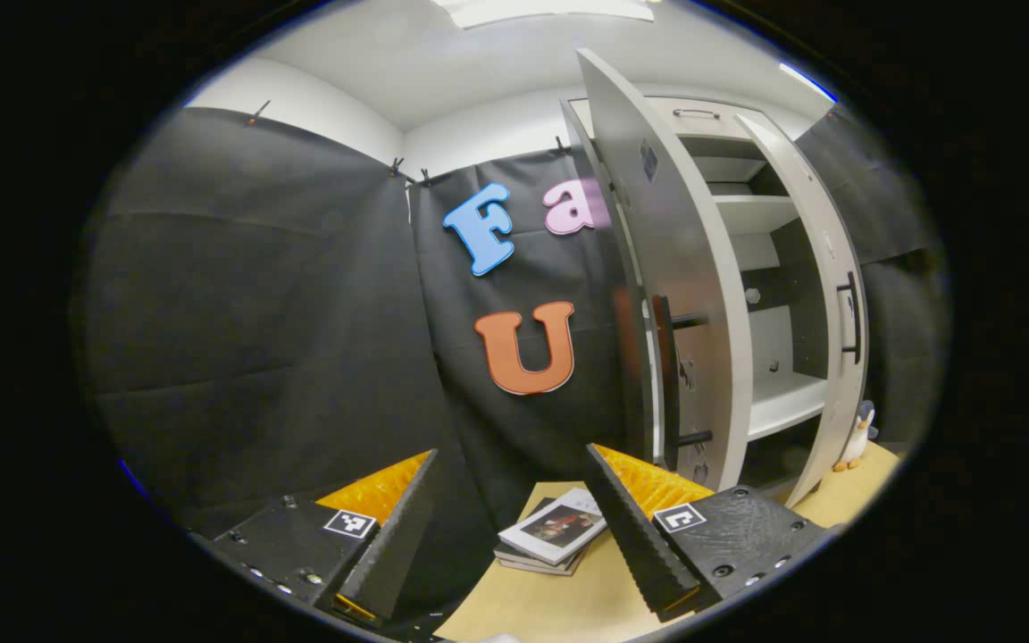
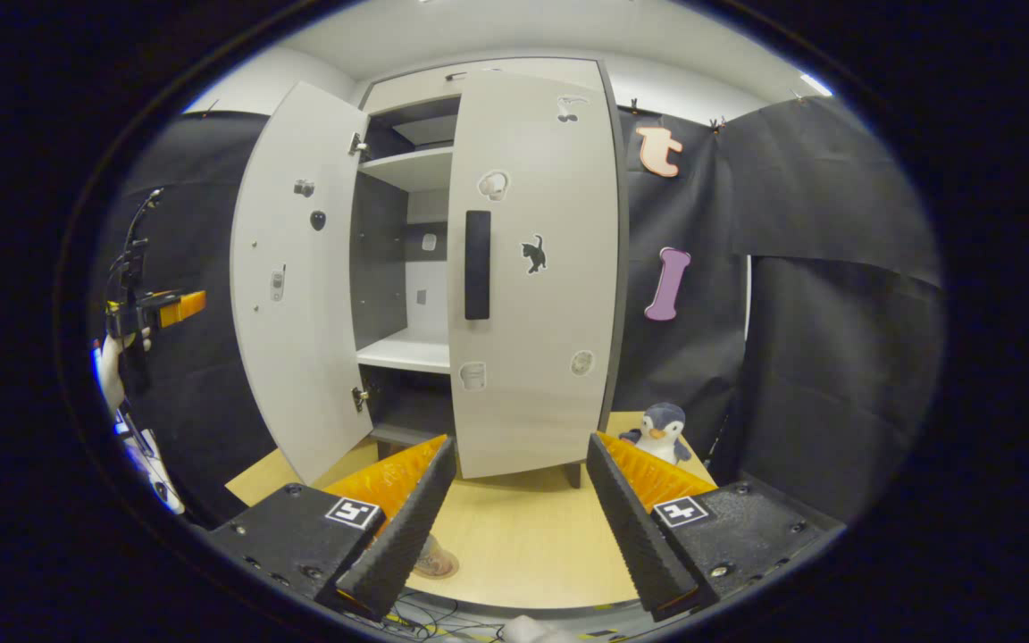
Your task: Grasp the bottle in the cabinet with the left hand and place it on the coaster, then close the right door with the right hand and the left door with the left hand.
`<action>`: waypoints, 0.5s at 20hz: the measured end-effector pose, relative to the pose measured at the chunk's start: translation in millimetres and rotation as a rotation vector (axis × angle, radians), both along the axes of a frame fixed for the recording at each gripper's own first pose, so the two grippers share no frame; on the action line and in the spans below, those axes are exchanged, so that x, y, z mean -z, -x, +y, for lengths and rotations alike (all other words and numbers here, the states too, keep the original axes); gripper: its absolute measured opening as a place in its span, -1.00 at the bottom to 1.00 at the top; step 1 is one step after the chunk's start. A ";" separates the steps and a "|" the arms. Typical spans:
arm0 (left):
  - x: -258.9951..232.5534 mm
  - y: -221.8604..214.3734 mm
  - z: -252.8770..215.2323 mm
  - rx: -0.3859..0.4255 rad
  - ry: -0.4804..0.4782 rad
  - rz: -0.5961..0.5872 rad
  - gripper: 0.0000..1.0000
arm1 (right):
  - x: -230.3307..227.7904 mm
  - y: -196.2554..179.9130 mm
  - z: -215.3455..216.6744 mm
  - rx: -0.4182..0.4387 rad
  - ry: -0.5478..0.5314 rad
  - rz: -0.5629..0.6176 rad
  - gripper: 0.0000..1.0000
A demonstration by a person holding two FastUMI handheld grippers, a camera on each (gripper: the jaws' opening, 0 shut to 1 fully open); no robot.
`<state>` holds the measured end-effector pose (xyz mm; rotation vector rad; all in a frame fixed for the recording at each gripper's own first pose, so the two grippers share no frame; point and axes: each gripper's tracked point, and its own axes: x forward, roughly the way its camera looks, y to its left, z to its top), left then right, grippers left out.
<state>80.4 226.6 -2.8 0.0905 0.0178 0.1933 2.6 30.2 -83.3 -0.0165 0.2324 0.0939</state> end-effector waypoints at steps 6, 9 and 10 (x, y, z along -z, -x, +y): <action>-8.3 -41.7 -7.6 0.017 0.004 -0.010 0.94 | 1.2 16.4 -10.6 0.039 0.000 0.008 0.93; -14.5 -55.5 -9.6 0.009 0.012 -0.017 0.94 | 2.5 21.9 -19.7 0.053 -0.009 0.009 0.92; -15.0 -59.6 -8.5 0.007 0.018 -0.014 0.94 | 1.5 21.5 -23.5 0.057 -0.011 0.006 0.93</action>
